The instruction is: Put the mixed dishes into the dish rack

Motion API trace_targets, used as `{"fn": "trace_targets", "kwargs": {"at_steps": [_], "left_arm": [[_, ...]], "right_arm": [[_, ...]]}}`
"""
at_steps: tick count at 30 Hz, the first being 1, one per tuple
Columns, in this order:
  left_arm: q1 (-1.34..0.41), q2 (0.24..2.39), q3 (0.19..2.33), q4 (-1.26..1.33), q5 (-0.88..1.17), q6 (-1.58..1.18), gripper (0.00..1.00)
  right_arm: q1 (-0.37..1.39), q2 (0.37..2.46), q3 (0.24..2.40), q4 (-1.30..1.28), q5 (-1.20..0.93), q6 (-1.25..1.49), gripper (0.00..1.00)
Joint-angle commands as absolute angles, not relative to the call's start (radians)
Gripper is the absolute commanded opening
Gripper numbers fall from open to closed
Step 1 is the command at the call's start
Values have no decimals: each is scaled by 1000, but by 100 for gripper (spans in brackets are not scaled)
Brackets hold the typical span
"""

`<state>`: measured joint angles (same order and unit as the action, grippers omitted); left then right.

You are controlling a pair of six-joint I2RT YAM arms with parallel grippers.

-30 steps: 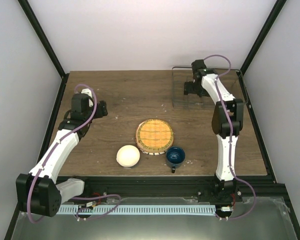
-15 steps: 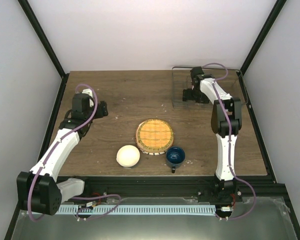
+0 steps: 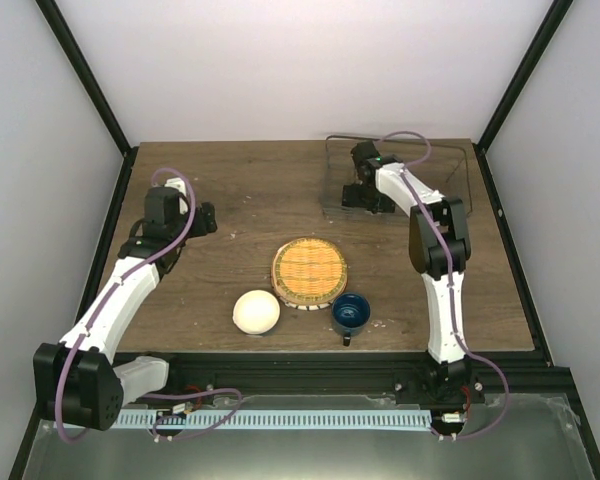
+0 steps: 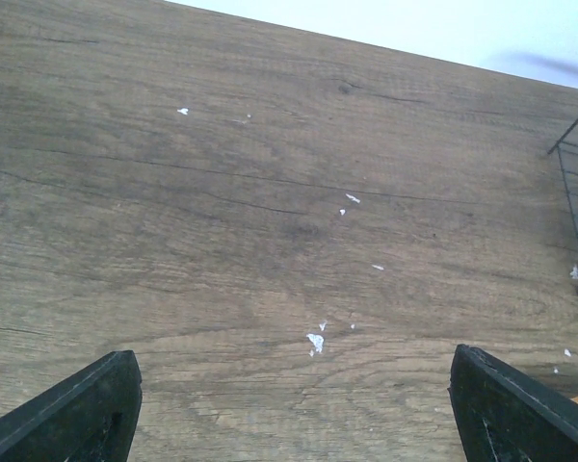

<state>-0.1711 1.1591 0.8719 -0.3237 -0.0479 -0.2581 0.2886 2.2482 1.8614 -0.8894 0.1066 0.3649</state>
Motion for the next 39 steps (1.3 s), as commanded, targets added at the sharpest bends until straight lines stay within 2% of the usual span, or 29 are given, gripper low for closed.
{"fn": "trace_targets", "kwargs": {"at_steps": [1, 8, 20, 39], "left_arm": [[-175, 1147, 859, -315, -39, -260, 89], [-175, 1146, 856, -317, -32, -265, 89], [-177, 1123, 846, -325, -28, -276, 89], [-187, 1102, 841, -345, -39, -293, 89]], "right_arm": [[370, 2213, 1853, -888, 98, 467, 100], [465, 2225, 1861, -860, 85, 561, 100], [610, 2324, 2018, -907, 90, 604, 100], [715, 2284, 1893, -908, 147, 511, 100]]}}
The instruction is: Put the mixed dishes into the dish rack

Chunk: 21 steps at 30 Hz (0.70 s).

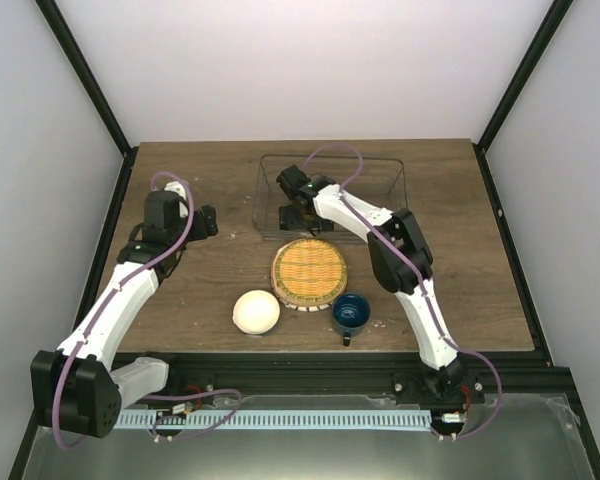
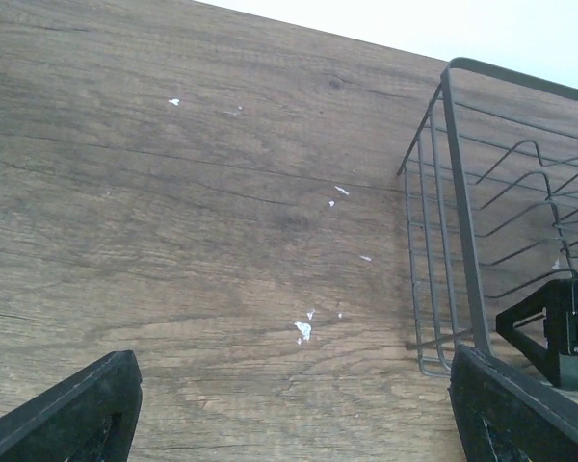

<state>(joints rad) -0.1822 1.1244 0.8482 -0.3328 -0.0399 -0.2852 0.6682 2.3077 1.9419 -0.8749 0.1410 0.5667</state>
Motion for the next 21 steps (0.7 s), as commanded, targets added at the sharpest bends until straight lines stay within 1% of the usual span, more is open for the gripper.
{"fn": "trace_targets", "kwargs": {"at_steps": [1, 6, 9, 13, 18, 21], "left_arm": [[-190, 1101, 841, -348, -42, -293, 89], [-194, 1102, 840, -350, -51, -296, 89], [-197, 1105, 846, -350, -53, -298, 89], [-198, 1112, 854, -353, -56, -300, 89], [-200, 1117, 856, -357, -64, -298, 89], [-201, 1121, 858, -357, -68, -300, 90]], "right_arm": [[719, 2277, 1879, -902, 150, 509, 100], [723, 2246, 1816, -877, 163, 503, 100], [723, 2231, 1819, -872, 194, 497, 100], [723, 2243, 1911, -904, 207, 478, 100], [723, 2282, 2053, -1002, 215, 469, 100], [722, 2288, 2093, -1024, 201, 471, 100]]}}
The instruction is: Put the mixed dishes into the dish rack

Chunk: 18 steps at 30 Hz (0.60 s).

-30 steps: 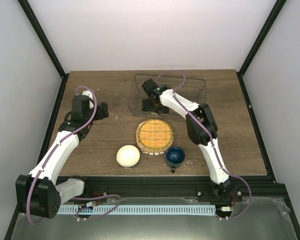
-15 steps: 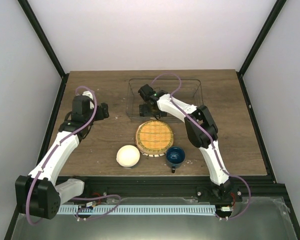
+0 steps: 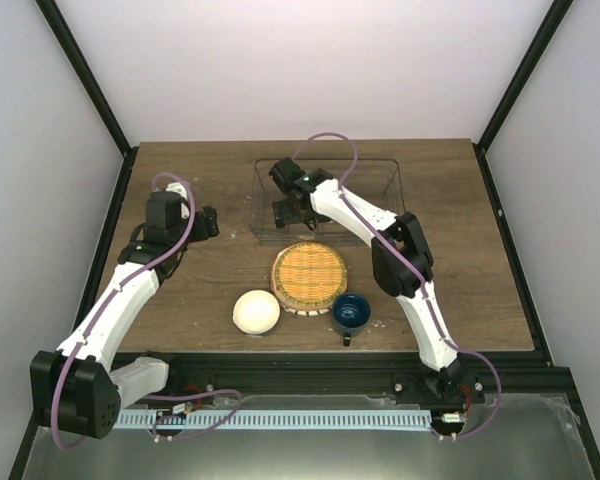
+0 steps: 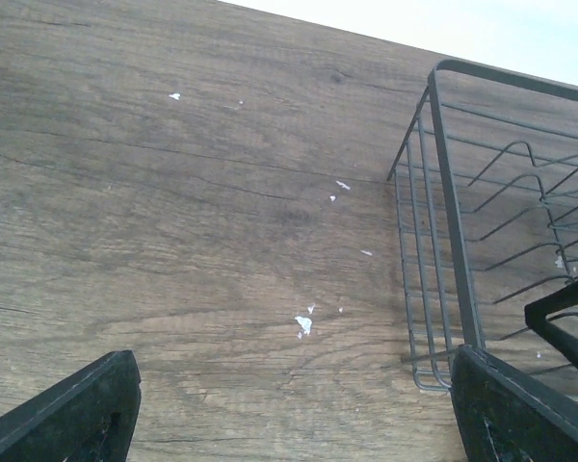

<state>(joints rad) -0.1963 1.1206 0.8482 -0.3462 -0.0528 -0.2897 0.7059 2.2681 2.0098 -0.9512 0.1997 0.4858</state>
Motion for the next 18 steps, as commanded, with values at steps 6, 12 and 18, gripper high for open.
{"fn": "trace_targets", "kwargs": {"at_steps": [6, 12, 18], "left_arm": [[-202, 1129, 864, -362, -70, -295, 90], [-207, 1122, 865, -368, -67, -286, 90], [-256, 1100, 888, -398, -107, -270, 90]], "right_arm": [[723, 2267, 2109, -1057, 203, 478, 100], [723, 2177, 2034, -1099, 314, 517, 100], [723, 1930, 1829, -1044, 407, 524, 100]]}}
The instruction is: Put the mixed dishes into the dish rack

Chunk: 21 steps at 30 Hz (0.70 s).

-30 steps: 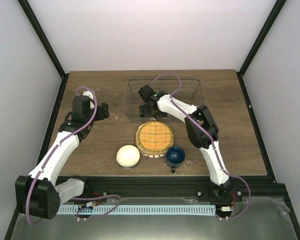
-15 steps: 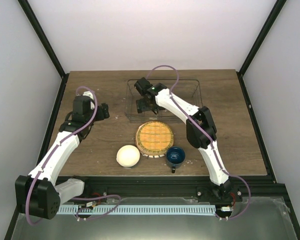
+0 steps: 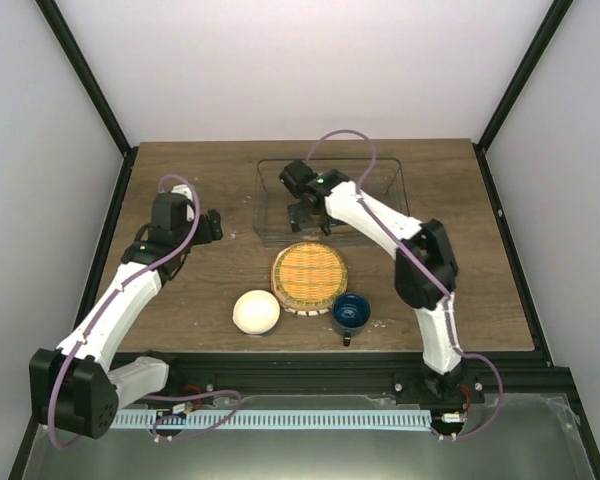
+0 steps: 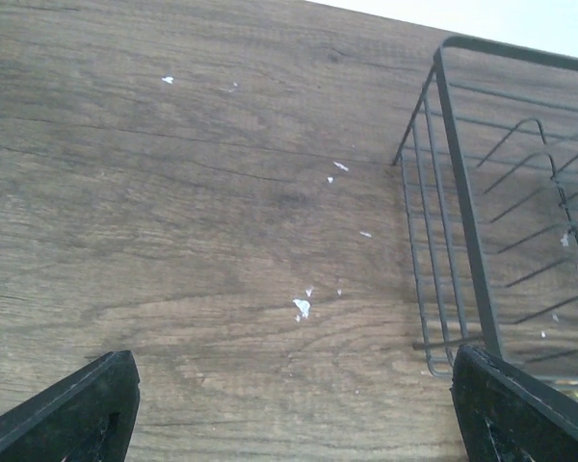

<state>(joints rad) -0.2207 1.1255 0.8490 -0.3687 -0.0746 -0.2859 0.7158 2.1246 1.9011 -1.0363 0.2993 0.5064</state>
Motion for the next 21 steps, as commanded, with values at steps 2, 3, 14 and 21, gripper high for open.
{"fn": "trace_targets", "kwargs": {"at_steps": [2, 3, 14, 21], "left_arm": [[-283, 1097, 899, -399, -136, -266, 91], [-295, 1100, 908, -403, -144, -266, 91], [-570, 1120, 971, -494, -199, -271, 91], [-785, 1268, 1019, -516, -204, -299, 91]], "right_arm": [[723, 1863, 1790, -1032, 427, 529, 100], [723, 1832, 1776, -1022, 429, 527, 100], [735, 1509, 1396, -1033, 413, 618, 100], [740, 1227, 1201, -1096, 529, 833, 100]]}}
